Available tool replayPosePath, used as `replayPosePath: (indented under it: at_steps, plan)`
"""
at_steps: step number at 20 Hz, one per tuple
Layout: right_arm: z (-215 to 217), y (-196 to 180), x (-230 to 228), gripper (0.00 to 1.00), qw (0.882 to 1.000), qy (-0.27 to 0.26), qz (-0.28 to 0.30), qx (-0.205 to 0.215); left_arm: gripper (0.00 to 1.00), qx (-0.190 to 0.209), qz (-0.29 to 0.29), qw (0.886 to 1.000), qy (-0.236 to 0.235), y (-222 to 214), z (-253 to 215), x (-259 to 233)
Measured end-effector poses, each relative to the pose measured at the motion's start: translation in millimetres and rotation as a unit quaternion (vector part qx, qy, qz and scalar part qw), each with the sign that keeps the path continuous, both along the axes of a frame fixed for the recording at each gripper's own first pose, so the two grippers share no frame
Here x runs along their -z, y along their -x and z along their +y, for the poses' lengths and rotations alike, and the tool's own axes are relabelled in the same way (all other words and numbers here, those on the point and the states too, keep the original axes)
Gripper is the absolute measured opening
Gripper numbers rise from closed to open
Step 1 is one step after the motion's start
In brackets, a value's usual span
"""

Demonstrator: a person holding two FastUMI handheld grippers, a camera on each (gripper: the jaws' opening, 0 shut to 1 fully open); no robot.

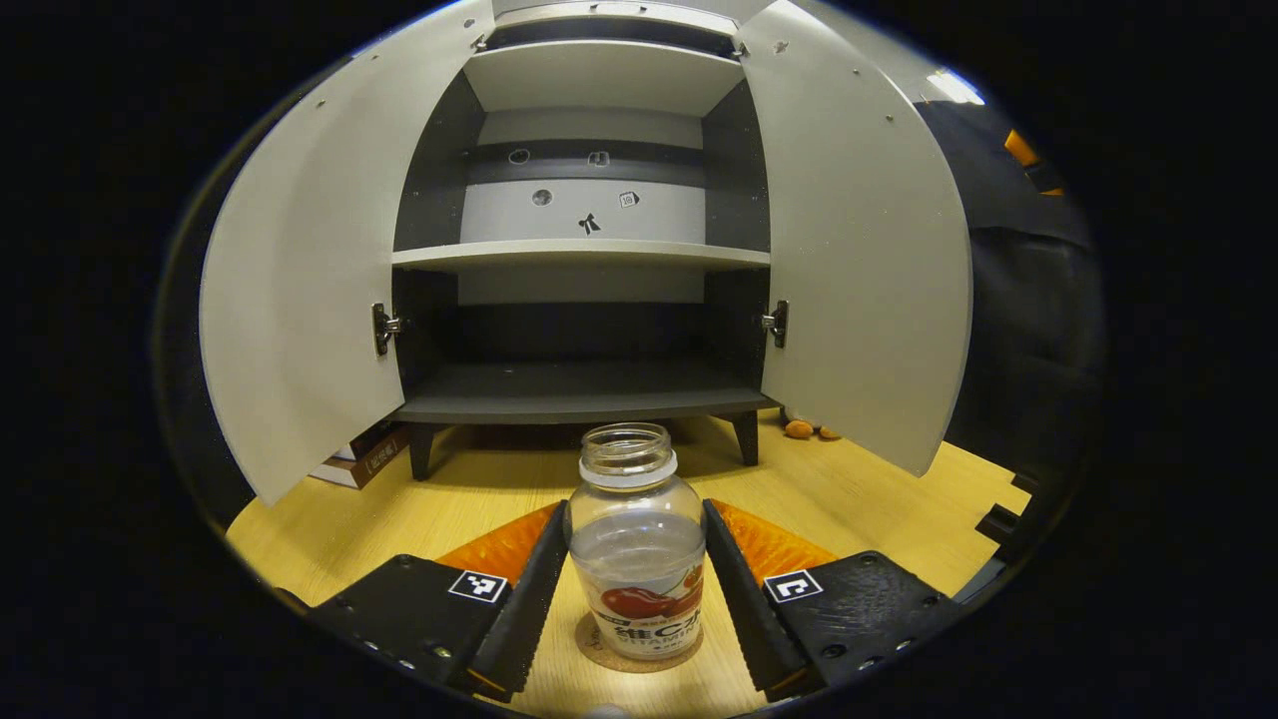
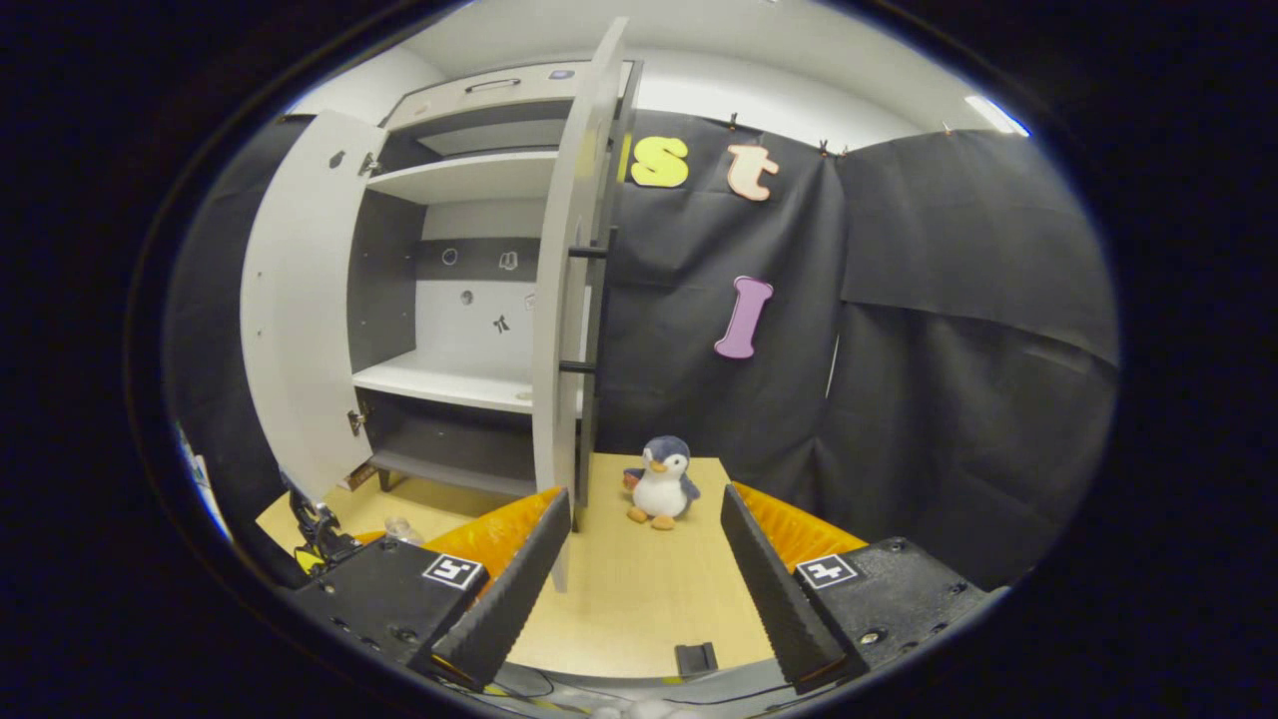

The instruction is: Grasp the bottle in the cabinet with the left hand and place it on the coaster, then close the right door with the right hand and the left door with the left hand.

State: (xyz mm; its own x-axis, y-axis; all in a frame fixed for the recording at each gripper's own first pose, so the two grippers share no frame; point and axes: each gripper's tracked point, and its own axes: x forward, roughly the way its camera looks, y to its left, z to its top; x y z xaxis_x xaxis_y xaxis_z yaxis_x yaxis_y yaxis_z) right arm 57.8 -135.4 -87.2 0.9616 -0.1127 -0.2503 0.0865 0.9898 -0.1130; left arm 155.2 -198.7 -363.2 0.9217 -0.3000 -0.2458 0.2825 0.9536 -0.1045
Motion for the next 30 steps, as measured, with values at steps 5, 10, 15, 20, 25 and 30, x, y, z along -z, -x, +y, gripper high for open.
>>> replayPosePath:
  at_steps: [5, 10, 15, 20, 25, 30]
  plan:
    - [7.0, -1.4, -0.9, 0.99, 1.0, 0.004, 0.002, -0.009, 0.81, -0.001, 0.012, 1.0, -0.002, -1.4, -0.7, 6.6]
    - [8.1, -0.6, -1.4, 0.99, 1.0, 0.007, 0.001, -0.01, 0.84, -0.01, 0.008, 1.0, -0.013, -1.1, 6.8, 5.3]
    - [9.0, 1.9, -2.8, 1.0, 1.0, 0.003, 0.0, -0.011, 0.94, -0.011, 0.002, 1.0, -0.011, -2.4, 9.0, -5.6]
    - [9.0, 5.0, -6.4, 0.99, 1.0, 0.003, -0.005, -0.012, 0.94, -0.004, -0.009, 1.0, -0.024, -0.5, 7.7, -14.9]
    - [10.4, 7.1, -8.1, 0.99, 1.0, 0.001, -0.006, -0.014, 0.94, 0.0, -0.013, 1.0, -0.027, 0.1, 5.7, -20.3]
    - [9.1, 7.2, -11.5, 0.99, 1.0, 0.0, -0.01, -0.014, 0.94, 0.004, -0.021, 0.999, -0.027, 1.7, 1.3, -32.9]
